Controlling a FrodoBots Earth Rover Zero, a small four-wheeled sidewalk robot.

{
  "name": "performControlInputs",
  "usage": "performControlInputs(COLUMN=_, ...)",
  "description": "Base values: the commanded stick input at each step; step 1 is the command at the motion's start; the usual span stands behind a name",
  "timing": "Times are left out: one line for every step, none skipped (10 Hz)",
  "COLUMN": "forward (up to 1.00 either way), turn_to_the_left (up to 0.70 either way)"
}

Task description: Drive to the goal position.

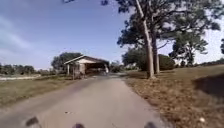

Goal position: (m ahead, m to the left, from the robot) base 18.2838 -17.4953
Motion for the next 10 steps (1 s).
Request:
performControlInputs(forward=1.0, turn_to_the_left=-0.01)
performControlInputs(forward=1.0, turn_to_the_left=0.02)
performControlInputs(forward=1.0, turn_to_the_left=0.39)
performControlInputs(forward=1.0, turn_to_the_left=0.39)
performControlInputs(forward=1.0, turn_to_the_left=0.39)
performControlInputs(forward=1.0, turn_to_the_left=0.33)
performControlInputs(forward=1.0, turn_to_the_left=0.02)
performControlInputs(forward=1.0, turn_to_the_left=0.01)
performControlInputs(forward=1.0, turn_to_the_left=0.01)
performControlInputs(forward=1.0, turn_to_the_left=0.01)
